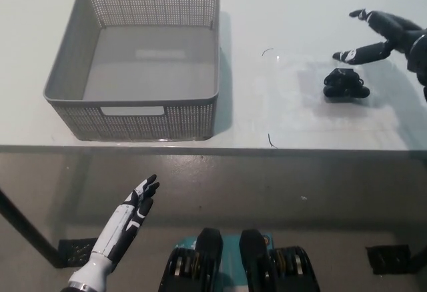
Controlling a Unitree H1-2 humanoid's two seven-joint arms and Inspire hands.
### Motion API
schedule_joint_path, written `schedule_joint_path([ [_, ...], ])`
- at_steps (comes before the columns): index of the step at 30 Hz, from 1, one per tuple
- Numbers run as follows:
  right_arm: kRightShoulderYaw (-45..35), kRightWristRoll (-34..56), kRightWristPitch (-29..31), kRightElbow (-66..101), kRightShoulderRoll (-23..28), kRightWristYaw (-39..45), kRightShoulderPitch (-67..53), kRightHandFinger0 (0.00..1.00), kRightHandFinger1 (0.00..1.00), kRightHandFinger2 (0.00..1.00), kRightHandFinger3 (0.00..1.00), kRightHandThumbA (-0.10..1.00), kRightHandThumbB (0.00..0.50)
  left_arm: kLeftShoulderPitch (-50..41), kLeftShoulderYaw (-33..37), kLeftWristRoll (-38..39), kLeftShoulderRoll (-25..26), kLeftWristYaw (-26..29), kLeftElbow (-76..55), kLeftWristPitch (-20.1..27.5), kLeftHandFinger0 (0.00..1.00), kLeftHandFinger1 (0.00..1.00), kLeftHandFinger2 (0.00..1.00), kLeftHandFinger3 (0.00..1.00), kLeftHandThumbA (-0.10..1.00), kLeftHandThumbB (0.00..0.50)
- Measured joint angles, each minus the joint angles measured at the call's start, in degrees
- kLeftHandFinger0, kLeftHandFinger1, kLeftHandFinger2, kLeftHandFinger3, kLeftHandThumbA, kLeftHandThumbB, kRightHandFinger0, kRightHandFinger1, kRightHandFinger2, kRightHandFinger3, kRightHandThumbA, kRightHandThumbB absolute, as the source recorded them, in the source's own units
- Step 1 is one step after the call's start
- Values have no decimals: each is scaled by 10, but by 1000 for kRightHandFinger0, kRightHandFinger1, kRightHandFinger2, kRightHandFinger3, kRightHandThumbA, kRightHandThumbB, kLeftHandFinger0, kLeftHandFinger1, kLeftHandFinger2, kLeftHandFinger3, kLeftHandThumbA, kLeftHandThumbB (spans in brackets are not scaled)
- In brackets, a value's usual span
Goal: Use the right hand to pick up a webcam and put it into a container on the left side
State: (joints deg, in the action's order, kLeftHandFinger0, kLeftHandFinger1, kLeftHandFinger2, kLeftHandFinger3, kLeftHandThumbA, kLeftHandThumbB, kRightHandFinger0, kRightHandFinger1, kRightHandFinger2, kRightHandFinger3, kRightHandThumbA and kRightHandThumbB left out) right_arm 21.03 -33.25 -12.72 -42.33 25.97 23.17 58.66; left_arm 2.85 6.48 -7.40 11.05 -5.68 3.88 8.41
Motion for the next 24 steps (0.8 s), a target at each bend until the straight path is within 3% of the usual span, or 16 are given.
schedule_joint_path([
  [15, 8, -1, 11, -21, -31, -15, 1, 1000, 1000, 1000, 1000, 789, 500, 0, 0, -2, 0, 0, 0, 0, 1000, 1000, 1000, 1000, 1000, 148],
  [19, 17, -2, 11, -39, -34, -17, 3, 1000, 1000, 1000, 1000, 719, 500, 0, -1, -1, 0, 0, 0, 0, 1000, 1000, 1000, 1000, 1000, 164],
  [24, 27, -3, 12, -67, -38, -20, 6, 1000, 1000, 1000, 1000, 723, 500, 0, -1, -2, 0, 0, 0, 0, 1000, 1000, 1000, 1000, 1000, 162],
])
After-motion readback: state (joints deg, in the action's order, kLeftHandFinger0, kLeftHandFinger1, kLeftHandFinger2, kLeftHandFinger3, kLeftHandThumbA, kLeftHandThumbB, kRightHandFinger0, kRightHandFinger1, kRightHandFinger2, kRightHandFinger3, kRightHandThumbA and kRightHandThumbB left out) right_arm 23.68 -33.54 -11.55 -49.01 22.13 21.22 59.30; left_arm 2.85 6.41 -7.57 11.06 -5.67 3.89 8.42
